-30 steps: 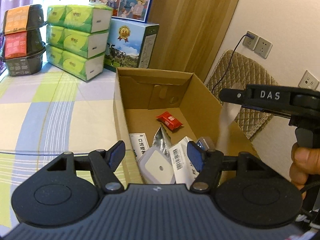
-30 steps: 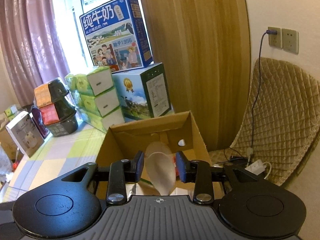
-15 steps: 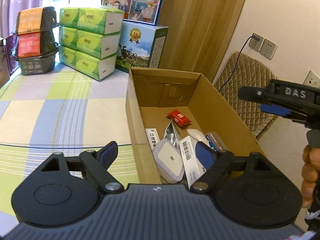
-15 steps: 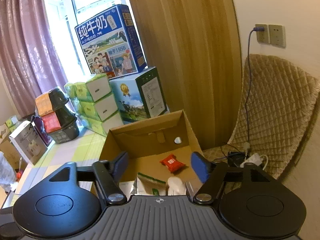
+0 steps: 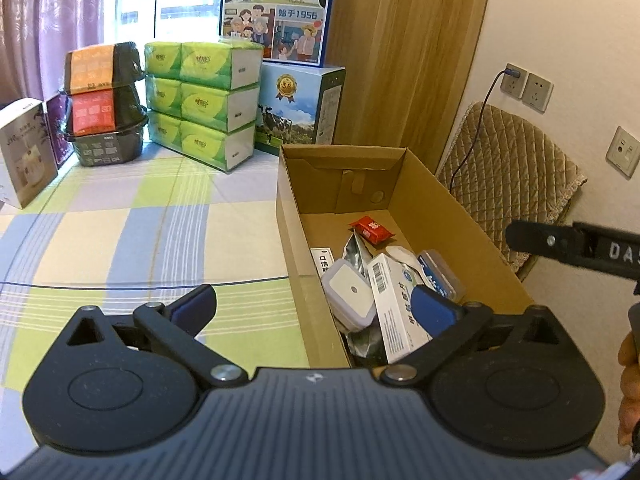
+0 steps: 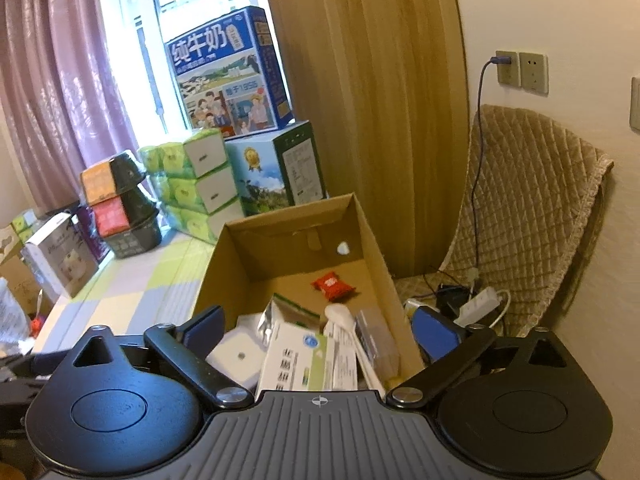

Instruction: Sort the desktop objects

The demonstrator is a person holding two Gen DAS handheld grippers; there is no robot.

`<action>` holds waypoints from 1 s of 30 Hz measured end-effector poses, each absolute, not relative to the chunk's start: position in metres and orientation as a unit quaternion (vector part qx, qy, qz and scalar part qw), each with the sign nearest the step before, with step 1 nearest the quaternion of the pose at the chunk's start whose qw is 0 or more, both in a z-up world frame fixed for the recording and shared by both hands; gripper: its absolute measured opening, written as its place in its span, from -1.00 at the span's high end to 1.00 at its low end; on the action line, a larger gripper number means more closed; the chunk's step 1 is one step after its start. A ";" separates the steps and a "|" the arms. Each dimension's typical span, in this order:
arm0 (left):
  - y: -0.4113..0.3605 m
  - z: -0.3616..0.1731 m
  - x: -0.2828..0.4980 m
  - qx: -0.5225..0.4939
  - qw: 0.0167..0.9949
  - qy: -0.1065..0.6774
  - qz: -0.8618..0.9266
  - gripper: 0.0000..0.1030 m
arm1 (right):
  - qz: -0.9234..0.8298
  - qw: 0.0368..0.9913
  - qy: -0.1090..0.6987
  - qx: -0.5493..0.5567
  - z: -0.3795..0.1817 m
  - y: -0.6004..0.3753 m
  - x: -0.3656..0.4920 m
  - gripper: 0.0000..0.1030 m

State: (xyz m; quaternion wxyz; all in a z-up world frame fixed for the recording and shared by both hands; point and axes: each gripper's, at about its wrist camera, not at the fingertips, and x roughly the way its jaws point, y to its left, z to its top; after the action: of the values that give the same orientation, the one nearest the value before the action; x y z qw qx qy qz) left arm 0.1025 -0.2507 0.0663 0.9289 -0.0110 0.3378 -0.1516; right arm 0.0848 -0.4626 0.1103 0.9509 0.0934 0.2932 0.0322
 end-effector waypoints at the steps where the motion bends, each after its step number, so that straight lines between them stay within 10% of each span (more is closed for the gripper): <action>1: -0.251 0.068 0.098 -0.008 0.930 0.336 -0.147 -0.97 | 0.034 0.950 0.295 0.091 0.111 -0.461 0.080 -0.96; 30: -0.232 0.091 -0.005 -0.008 0.923 0.363 -0.129 -0.97 | 0.028 0.941 0.325 0.090 0.121 -0.448 -0.046 -0.96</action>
State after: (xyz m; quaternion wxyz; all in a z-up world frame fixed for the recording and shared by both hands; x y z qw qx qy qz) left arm -0.0048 -0.2320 0.0914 0.9227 -0.0084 0.3631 -0.1293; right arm -0.0456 -0.4484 0.1211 0.9411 0.0903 0.3246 0.0277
